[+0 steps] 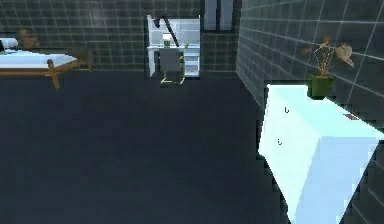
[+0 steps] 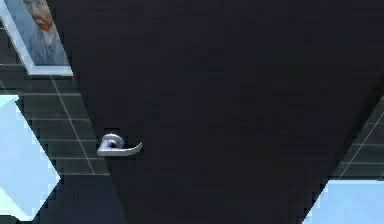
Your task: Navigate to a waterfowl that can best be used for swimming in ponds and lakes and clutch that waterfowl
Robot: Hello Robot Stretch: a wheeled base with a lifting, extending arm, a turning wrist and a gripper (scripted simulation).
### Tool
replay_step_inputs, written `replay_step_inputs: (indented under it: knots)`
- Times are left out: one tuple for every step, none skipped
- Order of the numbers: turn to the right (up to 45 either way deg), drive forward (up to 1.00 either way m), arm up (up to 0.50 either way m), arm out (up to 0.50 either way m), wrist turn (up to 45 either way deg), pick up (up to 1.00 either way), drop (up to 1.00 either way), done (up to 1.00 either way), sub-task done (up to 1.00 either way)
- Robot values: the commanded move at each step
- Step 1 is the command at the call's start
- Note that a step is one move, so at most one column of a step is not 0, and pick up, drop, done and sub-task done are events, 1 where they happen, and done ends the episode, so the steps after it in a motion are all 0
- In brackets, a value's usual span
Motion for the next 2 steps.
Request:
replay_step_inputs:
  knots:
    - [-3.0,0.0,0.0,0.0,0.0,0.0,0.0,0.0,0.0]
    - [0.0,0.65,0.0,0.0,0.0,0.0,0.0,0.0,0.0]
